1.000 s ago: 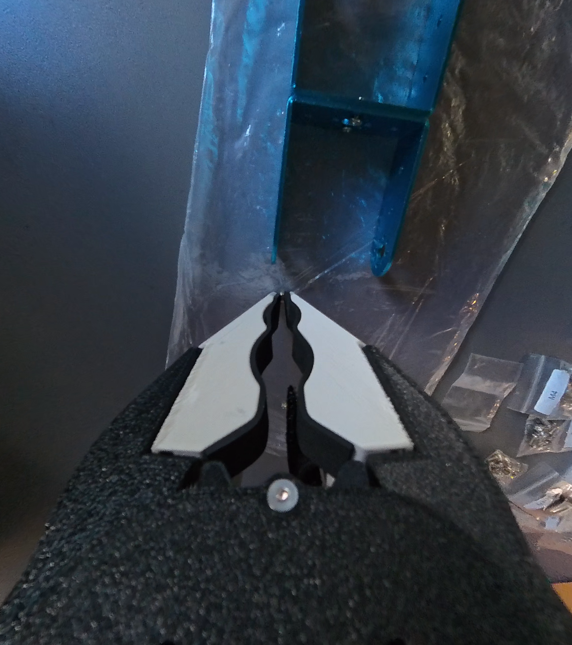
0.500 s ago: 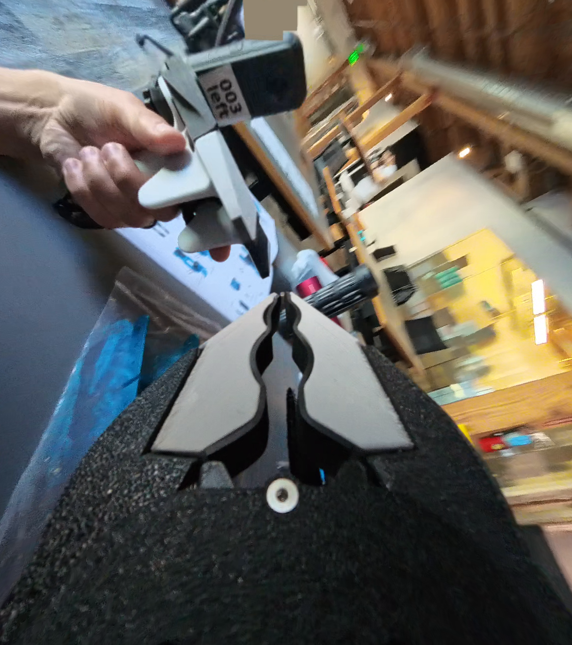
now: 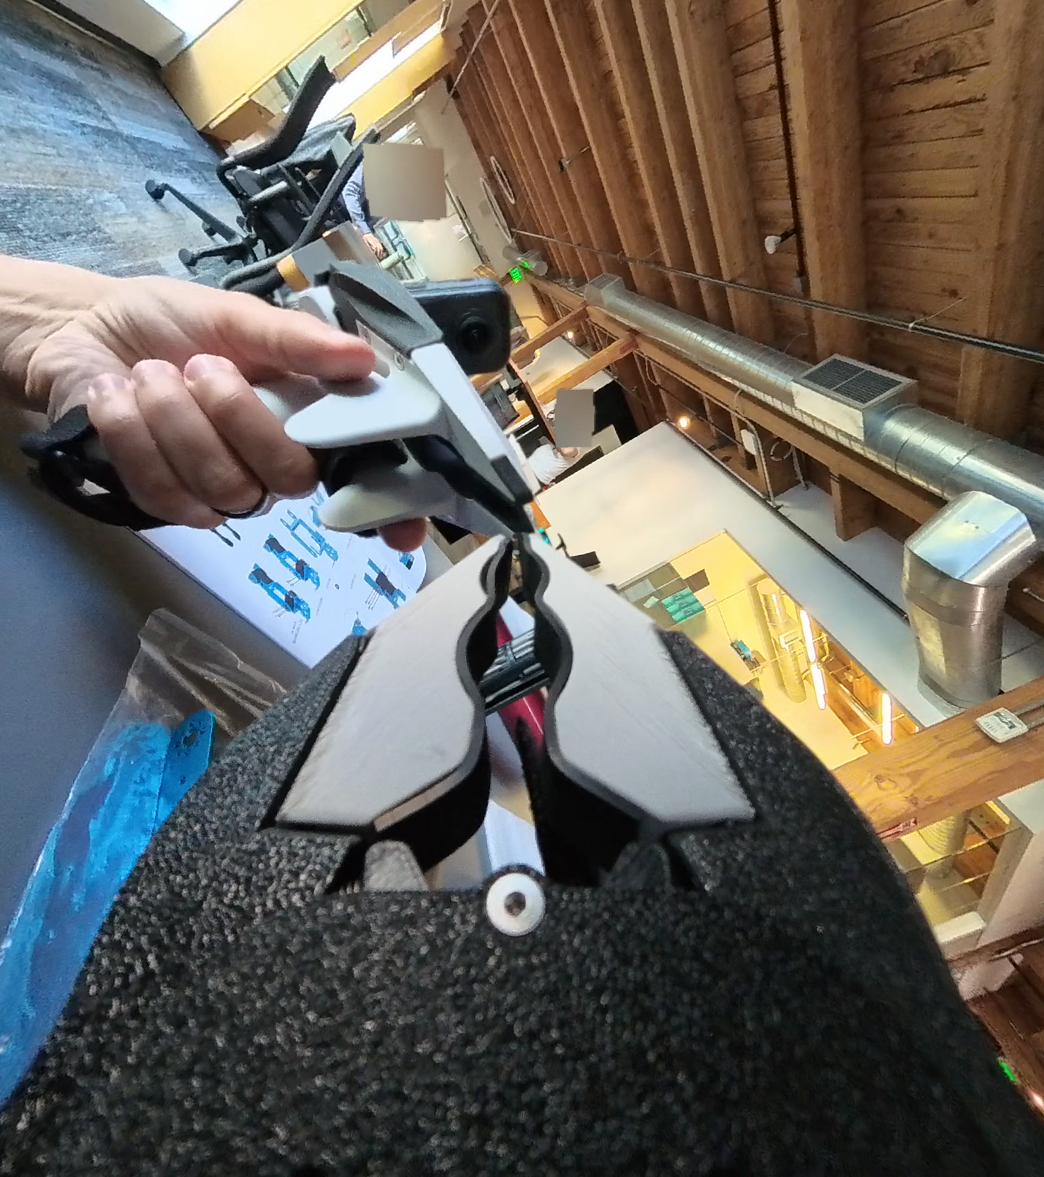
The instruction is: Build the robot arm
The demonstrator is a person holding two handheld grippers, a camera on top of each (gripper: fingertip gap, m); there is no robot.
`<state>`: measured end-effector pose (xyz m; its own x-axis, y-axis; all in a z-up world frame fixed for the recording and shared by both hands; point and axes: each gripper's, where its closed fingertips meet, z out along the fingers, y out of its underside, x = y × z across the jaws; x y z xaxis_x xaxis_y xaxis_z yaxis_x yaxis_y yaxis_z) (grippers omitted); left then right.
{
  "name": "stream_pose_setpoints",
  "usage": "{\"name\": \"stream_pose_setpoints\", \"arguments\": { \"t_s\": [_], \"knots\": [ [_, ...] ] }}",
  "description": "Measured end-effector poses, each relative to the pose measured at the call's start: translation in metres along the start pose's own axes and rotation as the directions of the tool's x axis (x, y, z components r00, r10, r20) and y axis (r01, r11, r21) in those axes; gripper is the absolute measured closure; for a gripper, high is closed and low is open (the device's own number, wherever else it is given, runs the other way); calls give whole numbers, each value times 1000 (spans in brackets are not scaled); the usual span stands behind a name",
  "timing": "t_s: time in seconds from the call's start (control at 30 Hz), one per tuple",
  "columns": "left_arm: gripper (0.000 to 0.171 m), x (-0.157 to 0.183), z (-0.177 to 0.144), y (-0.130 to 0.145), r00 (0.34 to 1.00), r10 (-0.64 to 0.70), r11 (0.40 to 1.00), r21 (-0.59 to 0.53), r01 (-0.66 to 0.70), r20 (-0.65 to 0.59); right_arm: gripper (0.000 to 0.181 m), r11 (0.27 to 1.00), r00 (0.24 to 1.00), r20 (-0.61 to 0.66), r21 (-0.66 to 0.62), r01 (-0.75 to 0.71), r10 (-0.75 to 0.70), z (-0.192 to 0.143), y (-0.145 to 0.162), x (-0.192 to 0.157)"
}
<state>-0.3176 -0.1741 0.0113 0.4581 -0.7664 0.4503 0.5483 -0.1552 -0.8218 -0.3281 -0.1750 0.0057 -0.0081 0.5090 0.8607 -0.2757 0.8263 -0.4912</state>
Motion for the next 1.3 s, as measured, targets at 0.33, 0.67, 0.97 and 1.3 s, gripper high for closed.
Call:
{"name": "stream_pose_setpoints", "arguments": {
  "t_s": [0.33, 0.67, 0.97, 1.3],
  "knots": [
    [164, -1, 2, 7, 1000, 14, 1000, -28, -13, 11, 181, 1000, 1000, -2, 14, 9, -9, 0, -5, -1],
    [167, 11, -1, 12, 997, 54, 996, -71, -57, -51, 178, 991, 989, 97, 57, -121, 115, -3, -16, -6],
    [168, 6, -5, 10, 991, 133, 985, -109, -133, -8, 164, 974, 964, 157, 37, -223, 214, -13, -10, -2],
    [168, -88, -37, 82, 636, 770, 352, -807, -474, -38, 174, 732, 690, 355, -569, -376, 631, -43, 128, -68]
  ]
}}
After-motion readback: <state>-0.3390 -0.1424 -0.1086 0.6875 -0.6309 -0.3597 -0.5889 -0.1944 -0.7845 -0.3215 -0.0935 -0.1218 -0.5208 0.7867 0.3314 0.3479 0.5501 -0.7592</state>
